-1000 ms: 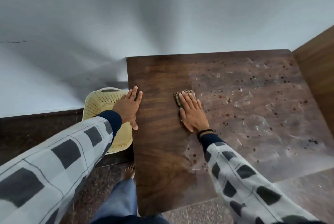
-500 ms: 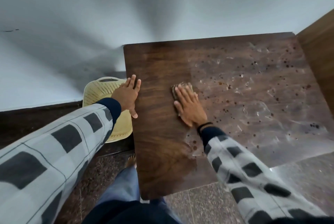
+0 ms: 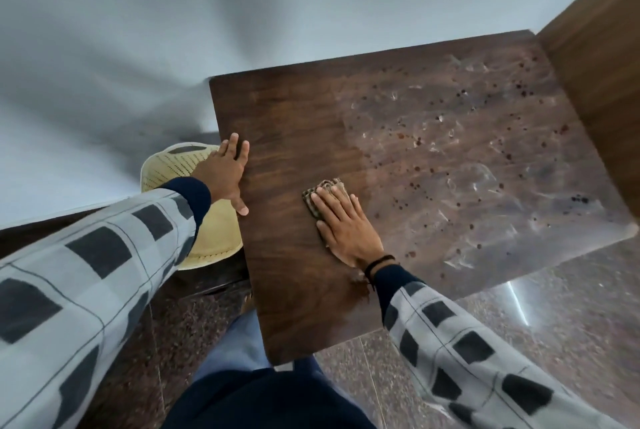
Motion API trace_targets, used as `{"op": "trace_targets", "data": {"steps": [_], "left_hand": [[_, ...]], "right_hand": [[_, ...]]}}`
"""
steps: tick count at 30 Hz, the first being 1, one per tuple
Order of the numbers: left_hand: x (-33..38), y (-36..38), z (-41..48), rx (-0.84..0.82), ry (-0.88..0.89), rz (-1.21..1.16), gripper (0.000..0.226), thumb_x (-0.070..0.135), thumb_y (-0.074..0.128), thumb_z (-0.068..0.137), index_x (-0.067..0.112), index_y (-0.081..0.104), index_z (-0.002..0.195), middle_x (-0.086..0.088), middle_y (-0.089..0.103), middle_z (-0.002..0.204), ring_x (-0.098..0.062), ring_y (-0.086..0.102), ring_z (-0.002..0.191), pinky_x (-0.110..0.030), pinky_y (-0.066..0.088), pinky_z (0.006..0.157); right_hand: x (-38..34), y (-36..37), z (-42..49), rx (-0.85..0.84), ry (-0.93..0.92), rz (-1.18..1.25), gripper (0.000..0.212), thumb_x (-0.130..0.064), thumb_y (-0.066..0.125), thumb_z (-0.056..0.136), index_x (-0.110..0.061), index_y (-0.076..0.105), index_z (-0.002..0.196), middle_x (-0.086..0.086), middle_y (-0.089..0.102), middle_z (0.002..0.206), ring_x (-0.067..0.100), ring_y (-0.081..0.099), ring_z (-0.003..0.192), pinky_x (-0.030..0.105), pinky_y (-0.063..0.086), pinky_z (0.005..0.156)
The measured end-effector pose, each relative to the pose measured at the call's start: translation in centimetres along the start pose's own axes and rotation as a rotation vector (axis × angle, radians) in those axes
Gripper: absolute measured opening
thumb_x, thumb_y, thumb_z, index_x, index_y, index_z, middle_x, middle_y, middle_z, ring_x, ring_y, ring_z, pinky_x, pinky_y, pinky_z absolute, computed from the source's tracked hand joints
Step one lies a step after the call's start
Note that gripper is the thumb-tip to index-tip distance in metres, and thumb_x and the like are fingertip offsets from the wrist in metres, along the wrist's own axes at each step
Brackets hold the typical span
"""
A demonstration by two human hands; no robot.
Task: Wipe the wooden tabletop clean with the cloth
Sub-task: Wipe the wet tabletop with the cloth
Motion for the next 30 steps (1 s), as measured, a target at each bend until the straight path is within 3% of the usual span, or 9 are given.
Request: {"op": "trace_targets", "data": {"steps": [7,11,16,19,22,24,26,30], "left_hand": [[2.1,-0.3,-1.3,-0.009,0.038,0.058,0.15,0.063,0.084,0.063,0.005,-0.018,0.156,-0.026,-0.024,0.16,-0.045,-0.006,0.151,-0.049,0.014,0.123],[7.3,3.2,-3.5,-0.076,0.165,-0.022,0.155,0.077,0.078,0.054,0.015,-0.019,0.157,-0.018,-0.03,0.16,-0.045,-0.019,0.148,-0.054,0.006,0.121],[10.7,7.5,-4.3,-0.085,0.105,-0.131,0.159,0.063,0.088,0.054,0.018,-0.027,0.154,-0.009,-0.044,0.154,-0.039,-0.032,0.145,-0.059,0.008,0.119],[10.4,7.8,-4.1,-0.071,0.075,-0.141,0.16,0.057,0.091,0.054,0.02,-0.029,0.153,-0.007,-0.047,0.152,-0.038,-0.034,0.144,-0.058,0.011,0.119],[10.3,7.8,-4.0,-0.067,0.067,-0.131,0.161,0.058,0.091,0.052,0.02,-0.028,0.153,-0.005,-0.047,0.152,-0.037,-0.032,0.145,-0.059,0.018,0.118],[10.3,7.9,-3.9,-0.07,0.065,-0.139,0.161,0.059,0.091,0.052,0.021,-0.028,0.153,-0.004,-0.048,0.152,-0.037,-0.032,0.145,-0.059,0.021,0.116],[10.3,7.9,-3.9,-0.077,0.068,-0.143,0.16,0.058,0.091,0.053,0.021,-0.028,0.153,-0.004,-0.048,0.151,-0.038,-0.032,0.145,-0.06,0.022,0.116],[10.4,7.8,-4.1,-0.087,0.07,-0.142,0.158,0.056,0.091,0.055,0.02,-0.028,0.153,-0.007,-0.048,0.151,-0.039,-0.033,0.144,-0.06,0.016,0.117]], "right_hand": [[0.0,-0.1,-0.3,-0.022,0.014,-0.008,0.059,-0.039,0.028,0.11,-0.028,0.008,0.164,-0.008,0.003,0.171,0.014,-0.005,0.157,0.044,0.003,0.128],[0.3,-0.3,-0.2,-0.037,0.033,0.05,0.058,-0.041,0.028,0.11,-0.03,0.007,0.163,-0.011,0.001,0.17,0.012,-0.008,0.157,0.045,0.002,0.128],[0.2,-0.2,-0.3,-0.093,0.072,0.14,0.056,-0.042,0.022,0.111,-0.033,0.003,0.163,-0.015,-0.002,0.17,0.006,-0.015,0.154,0.047,0.0,0.128],[-0.3,-0.2,-1.1,-0.042,0.191,0.261,0.054,-0.034,0.028,0.111,-0.031,0.012,0.163,-0.012,0.009,0.17,0.01,-0.007,0.156,0.051,0.003,0.127],[-1.9,0.7,-3.5,-0.041,0.011,0.178,0.057,-0.028,0.032,0.109,-0.027,0.014,0.163,-0.007,0.013,0.169,0.014,-0.004,0.157,0.051,0.005,0.127],[-1.2,0.7,-4.3,-0.155,-0.234,0.025,0.061,-0.032,0.029,0.109,-0.03,0.001,0.163,-0.008,0.0,0.171,0.014,-0.012,0.156,0.046,-0.003,0.127],[1.4,0.3,-2.9,-0.243,-0.329,-0.141,0.064,-0.034,0.027,0.109,-0.034,-0.01,0.161,-0.008,-0.012,0.169,0.017,-0.017,0.155,0.048,-0.009,0.126],[4.9,-2.8,-0.4,-0.091,0.088,0.079,0.067,-0.025,0.039,0.106,-0.022,0.005,0.164,-0.002,-0.002,0.171,0.021,-0.008,0.157,0.057,0.01,0.125]]}}
Point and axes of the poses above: each hand's wrist, its own z-axis towards the middle knuckle, its own y-axis out of the palm, x = y × z, the point moved 9 cm from there along z, towards the middle knuckle
